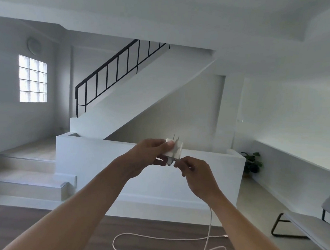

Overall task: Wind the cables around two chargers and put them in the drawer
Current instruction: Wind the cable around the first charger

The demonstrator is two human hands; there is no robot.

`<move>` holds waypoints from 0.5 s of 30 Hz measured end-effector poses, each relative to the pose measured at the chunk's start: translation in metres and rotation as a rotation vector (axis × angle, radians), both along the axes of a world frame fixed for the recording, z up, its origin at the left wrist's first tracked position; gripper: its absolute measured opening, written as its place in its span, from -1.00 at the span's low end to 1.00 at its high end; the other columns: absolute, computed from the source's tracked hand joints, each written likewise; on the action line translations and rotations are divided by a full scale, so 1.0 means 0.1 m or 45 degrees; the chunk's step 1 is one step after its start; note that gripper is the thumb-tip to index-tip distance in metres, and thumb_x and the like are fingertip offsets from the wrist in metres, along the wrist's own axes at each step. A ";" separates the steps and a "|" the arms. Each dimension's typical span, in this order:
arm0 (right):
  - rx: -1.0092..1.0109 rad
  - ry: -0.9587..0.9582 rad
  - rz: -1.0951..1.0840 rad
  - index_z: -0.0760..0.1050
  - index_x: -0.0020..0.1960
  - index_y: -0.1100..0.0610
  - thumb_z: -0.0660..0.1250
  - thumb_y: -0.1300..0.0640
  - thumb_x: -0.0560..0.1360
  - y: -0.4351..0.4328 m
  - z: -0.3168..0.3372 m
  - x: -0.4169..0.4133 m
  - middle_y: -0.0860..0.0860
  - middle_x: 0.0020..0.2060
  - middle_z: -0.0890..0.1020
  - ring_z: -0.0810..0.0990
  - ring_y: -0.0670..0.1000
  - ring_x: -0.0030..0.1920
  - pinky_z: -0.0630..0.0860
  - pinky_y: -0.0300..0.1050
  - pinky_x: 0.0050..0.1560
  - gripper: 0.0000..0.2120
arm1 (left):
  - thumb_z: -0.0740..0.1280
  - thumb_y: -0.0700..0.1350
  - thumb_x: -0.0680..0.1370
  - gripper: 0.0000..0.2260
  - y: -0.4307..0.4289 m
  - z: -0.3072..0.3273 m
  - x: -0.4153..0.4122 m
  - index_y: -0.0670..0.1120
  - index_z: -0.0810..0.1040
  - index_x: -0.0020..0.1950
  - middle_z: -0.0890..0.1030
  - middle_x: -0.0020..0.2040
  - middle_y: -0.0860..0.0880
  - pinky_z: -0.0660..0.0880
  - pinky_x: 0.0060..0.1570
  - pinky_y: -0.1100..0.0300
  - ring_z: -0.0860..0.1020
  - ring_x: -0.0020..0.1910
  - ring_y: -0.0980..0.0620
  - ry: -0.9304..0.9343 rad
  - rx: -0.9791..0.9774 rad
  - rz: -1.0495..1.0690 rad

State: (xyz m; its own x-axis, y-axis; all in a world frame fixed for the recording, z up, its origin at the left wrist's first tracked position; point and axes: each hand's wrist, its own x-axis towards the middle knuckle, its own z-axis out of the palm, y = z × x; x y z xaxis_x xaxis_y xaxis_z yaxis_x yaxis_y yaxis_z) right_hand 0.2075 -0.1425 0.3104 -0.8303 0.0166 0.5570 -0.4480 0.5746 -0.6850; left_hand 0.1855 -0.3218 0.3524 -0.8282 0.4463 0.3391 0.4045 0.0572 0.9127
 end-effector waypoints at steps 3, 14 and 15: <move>0.104 -0.036 0.016 0.58 -0.27 -0.09 0.31 0.07 0.55 0.05 0.09 -0.07 -0.10 -0.48 0.47 0.41 -0.18 -0.45 0.31 -0.38 -0.37 -0.77 | 0.31 0.09 0.56 -0.62 -0.12 0.01 0.04 -0.24 0.64 0.03 0.63 -0.18 -0.15 0.54 0.16 -0.08 0.55 -0.15 -0.04 0.059 -0.099 -0.030; 0.466 -0.229 0.004 0.67 -0.17 0.10 0.40 0.02 0.46 -0.02 0.52 -0.17 0.06 -0.21 0.69 0.59 0.03 -0.21 0.47 -0.14 -0.20 -0.84 | 0.48 0.07 0.46 -0.72 -0.25 -0.17 0.01 -0.16 0.70 -0.11 0.68 -0.22 -0.17 0.61 0.02 0.02 0.62 -0.26 -0.03 0.060 -0.453 0.180; 0.476 -0.237 0.003 0.67 -0.17 0.09 0.40 0.02 0.46 -0.04 0.55 -0.17 0.05 -0.20 0.69 0.60 0.04 -0.19 0.48 -0.14 -0.20 -0.84 | 0.49 0.05 0.46 -0.70 -0.24 -0.18 0.02 -0.20 0.69 -0.11 0.67 -0.24 -0.17 0.61 -0.02 0.04 0.60 -0.29 -0.01 0.023 -0.423 0.179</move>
